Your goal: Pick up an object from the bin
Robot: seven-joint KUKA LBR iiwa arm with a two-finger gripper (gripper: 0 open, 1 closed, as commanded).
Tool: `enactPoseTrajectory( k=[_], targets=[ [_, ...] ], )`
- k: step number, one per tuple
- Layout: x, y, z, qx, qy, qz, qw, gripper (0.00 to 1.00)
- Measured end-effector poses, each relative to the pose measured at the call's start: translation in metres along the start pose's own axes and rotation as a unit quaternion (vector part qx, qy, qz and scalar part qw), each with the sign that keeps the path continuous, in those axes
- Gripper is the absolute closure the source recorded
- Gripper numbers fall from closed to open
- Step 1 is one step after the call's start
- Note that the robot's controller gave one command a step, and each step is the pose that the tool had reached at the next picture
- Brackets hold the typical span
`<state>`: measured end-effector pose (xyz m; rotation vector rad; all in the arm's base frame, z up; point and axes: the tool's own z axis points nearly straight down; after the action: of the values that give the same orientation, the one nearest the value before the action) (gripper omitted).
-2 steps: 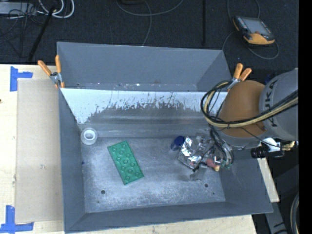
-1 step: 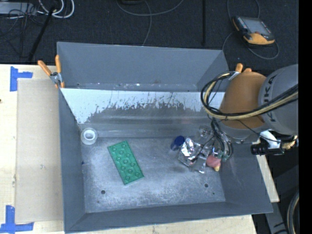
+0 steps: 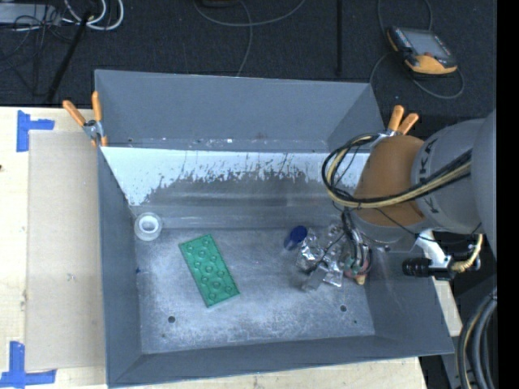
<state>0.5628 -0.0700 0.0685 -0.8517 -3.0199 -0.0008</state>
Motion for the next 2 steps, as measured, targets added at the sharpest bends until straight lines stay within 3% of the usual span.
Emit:
enactPoseTrajectory(
  k=[1,2],
  targets=[
    [0.0323,0.0049,-0.0004,0.0,0.0005,0.063,0.998,0.0],
    [0.0316,0.0052,-0.0008,0.0,-0.0006,0.062,0.9981,1.0]
  ],
)
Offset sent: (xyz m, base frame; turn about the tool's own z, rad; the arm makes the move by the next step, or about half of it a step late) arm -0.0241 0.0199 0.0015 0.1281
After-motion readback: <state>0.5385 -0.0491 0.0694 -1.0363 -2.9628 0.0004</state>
